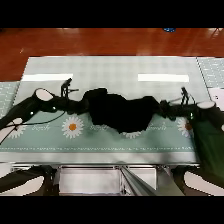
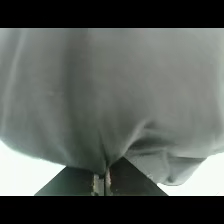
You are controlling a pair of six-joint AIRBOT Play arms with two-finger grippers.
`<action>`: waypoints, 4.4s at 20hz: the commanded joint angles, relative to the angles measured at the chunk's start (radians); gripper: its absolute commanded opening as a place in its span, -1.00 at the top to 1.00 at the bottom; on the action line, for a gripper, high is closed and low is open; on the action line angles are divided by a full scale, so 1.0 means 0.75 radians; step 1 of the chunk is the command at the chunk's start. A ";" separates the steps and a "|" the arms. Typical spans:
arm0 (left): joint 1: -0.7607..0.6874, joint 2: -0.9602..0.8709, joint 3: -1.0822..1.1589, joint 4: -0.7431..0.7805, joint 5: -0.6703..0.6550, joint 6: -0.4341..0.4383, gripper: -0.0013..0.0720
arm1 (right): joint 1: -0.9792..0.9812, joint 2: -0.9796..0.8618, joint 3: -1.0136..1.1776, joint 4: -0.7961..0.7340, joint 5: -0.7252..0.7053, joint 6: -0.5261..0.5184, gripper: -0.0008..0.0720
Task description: Fold the shirts.
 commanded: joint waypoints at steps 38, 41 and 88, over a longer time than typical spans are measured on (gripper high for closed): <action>0.291 0.824 -0.669 0.088 0.058 -0.070 0.91 | 0.006 -0.249 1.029 -0.534 0.316 0.277 0.92; 0.265 0.639 -0.650 0.040 0.095 -0.070 -0.31 | 0.005 -0.380 1.080 -0.525 0.298 0.354 -0.05; 0.719 -0.045 -0.130 0.094 -0.416 0.120 0.91 | 0.403 0.042 -0.192 -0.143 0.082 0.225 -0.05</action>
